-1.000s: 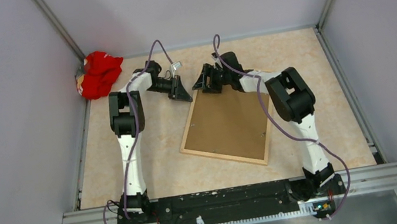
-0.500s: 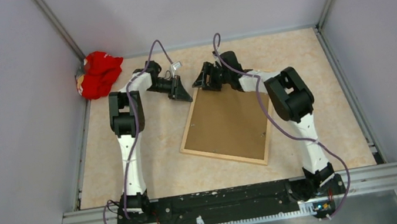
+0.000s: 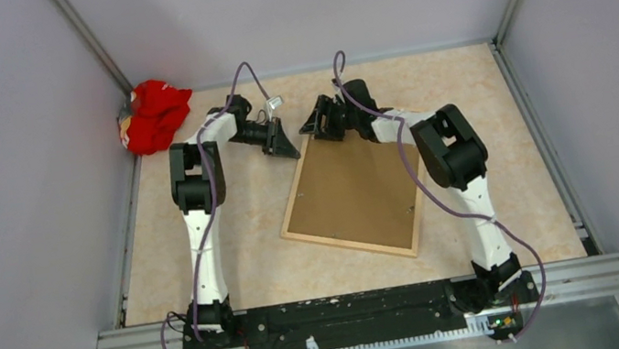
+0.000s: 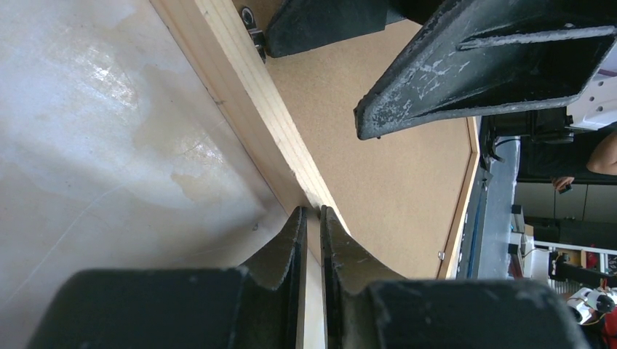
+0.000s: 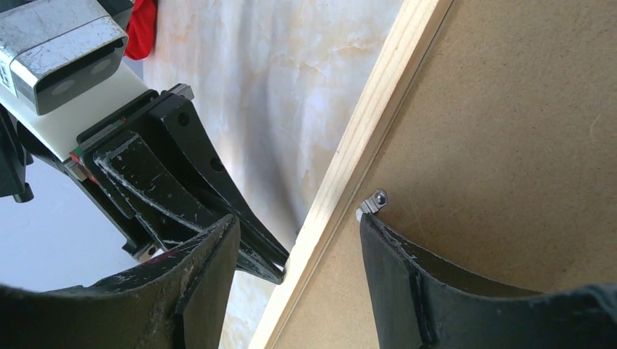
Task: Put the photo into the frame
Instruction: Install the photo frame at the center of the board.
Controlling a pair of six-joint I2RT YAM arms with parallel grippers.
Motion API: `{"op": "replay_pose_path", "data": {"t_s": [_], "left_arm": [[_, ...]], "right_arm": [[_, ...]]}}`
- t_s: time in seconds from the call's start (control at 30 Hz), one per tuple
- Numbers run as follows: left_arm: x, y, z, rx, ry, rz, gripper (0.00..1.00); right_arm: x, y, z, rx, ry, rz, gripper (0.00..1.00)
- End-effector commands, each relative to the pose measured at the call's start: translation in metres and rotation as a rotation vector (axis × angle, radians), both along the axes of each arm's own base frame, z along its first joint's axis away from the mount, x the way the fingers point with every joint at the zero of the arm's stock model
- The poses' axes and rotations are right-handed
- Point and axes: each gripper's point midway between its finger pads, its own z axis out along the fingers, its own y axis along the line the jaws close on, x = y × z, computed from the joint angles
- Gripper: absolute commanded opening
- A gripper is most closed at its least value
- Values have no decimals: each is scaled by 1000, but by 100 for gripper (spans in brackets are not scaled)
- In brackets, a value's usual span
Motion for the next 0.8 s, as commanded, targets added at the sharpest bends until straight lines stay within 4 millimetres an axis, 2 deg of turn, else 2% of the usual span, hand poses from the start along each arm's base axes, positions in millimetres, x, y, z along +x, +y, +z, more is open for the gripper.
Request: {"op": "replay_pose_path", "data": {"t_s": [0.0, 0.17, 0.77], "left_arm": [[-18, -1, -21, 45, 52, -29, 14], [-19, -2, -23, 48, 52, -34, 14], [-25, -6, -24, 51, 52, -55, 13]], "right_arm": [[10, -4, -19, -33, 12, -64, 62], [9, 5, -20, -20, 14, -89, 61], [9, 14, -29, 25, 31, -113, 61]]}}
